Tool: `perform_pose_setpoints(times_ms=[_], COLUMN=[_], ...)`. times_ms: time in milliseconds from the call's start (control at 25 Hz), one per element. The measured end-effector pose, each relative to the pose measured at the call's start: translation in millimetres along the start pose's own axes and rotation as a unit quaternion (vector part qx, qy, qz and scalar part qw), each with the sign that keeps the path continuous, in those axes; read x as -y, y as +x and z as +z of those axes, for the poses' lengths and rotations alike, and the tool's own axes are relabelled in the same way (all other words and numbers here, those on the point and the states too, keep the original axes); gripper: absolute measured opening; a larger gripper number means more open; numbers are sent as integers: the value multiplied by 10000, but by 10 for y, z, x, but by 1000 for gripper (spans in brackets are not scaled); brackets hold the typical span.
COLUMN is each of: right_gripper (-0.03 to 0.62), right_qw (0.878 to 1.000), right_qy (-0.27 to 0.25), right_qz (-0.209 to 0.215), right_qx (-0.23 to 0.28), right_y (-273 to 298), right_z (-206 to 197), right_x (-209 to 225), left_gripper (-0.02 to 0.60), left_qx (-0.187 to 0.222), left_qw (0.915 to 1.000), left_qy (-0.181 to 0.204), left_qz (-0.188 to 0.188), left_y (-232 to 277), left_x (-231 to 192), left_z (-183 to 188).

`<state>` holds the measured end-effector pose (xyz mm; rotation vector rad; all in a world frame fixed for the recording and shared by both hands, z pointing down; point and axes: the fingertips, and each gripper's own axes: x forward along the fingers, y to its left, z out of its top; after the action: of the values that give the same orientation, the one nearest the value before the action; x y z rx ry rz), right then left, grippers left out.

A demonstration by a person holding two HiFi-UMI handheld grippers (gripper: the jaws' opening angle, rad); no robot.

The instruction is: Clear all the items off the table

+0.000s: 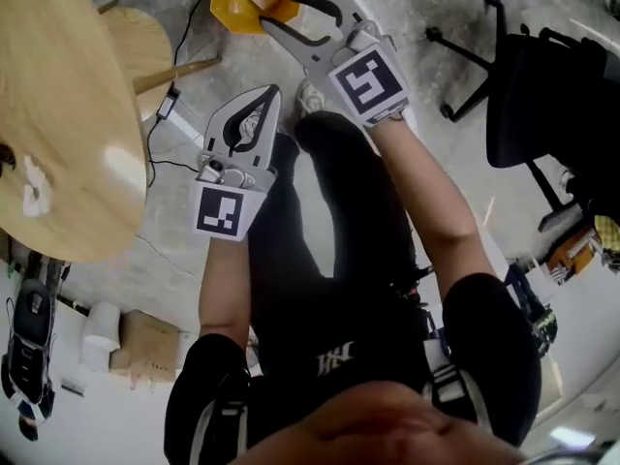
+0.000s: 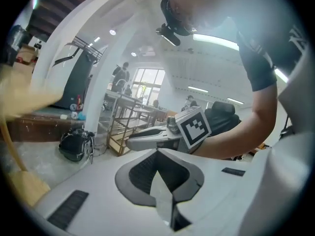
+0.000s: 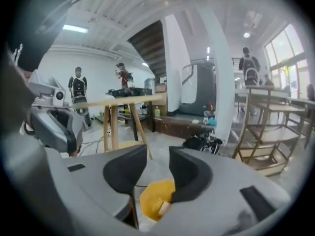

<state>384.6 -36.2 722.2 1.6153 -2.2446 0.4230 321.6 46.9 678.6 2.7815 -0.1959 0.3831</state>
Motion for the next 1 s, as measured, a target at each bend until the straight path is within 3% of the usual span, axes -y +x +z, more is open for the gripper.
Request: perform_pose_setpoints(times_ms=[160,280,400,520,720,1000], right_gripper=[9,5,3,4,5,5], right_qw=[9952,9890,9864,9777,9501,9180], right_qy=[-514,-742,-590,-649,-946,-1182], right_qz=[349,776,1117,1559,2532,3332], right_qx=[752,1016,1047,1246,1557,1795], right_y=[-799,-1384,-1856,-2052,-2188,-2153], right_z=[1408,2206,2716,3172,3669,4027], right_x=[-312,-594,-952,-1302,-2023,-2824], left_gripper=[12,12,12,12,12,12], left_qx=[314,627,668,823,1250,1509], left_qw=[9990,9976,9970,9926,9768,9610], left_qy=[305,169,226,266,32,-229], left_qz=[64,230,320,856,1737,2304], left_y=[-506,-896,-1351,-1912,-2862,-3733], left_x=[340,511,664,655,738,998], left_z=[1150,1911,2421,2848,3244,3135])
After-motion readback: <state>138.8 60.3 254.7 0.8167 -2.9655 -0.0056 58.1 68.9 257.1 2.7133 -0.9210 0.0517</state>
